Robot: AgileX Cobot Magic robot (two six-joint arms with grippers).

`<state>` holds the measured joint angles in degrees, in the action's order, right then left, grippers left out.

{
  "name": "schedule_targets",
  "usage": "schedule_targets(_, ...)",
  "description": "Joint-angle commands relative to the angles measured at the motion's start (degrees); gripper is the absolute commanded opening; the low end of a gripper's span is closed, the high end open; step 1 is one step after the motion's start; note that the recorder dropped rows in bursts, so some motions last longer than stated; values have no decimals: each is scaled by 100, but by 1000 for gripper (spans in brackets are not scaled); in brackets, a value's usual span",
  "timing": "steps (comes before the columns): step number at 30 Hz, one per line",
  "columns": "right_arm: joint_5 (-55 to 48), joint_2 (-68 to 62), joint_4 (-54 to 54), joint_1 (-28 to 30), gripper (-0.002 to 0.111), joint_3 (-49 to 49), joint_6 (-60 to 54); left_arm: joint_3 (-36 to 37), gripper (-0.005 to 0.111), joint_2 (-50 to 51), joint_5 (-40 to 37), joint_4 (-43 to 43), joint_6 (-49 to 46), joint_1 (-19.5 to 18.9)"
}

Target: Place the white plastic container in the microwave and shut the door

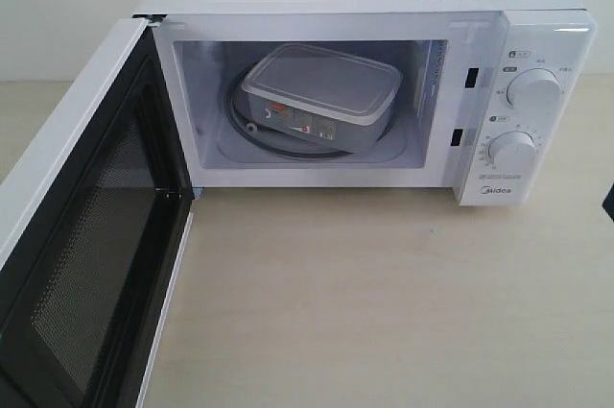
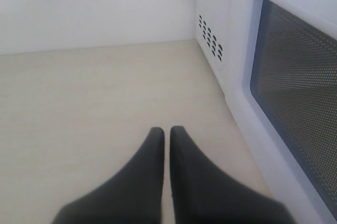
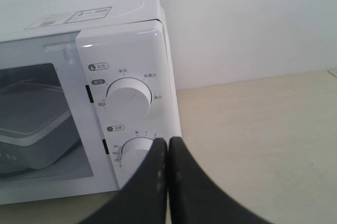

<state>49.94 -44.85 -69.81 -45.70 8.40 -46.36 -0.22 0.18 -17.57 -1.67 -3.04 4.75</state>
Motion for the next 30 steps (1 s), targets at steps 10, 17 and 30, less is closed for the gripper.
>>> schedule_targets(10, 71, 34, -15, -11, 0, -9, -20, 22, 4, -18, 144, -34, -5, -11)
schedule_targets(17, 71, 34, -15, -11, 0, -9, -44, 22, 4, -18, 1006, -34, -5, -11)
schedule_targets(30, 71, 34, -15, -11, 0, -9, 22, -620, 4, -18, 2626, -34, -5, -11)
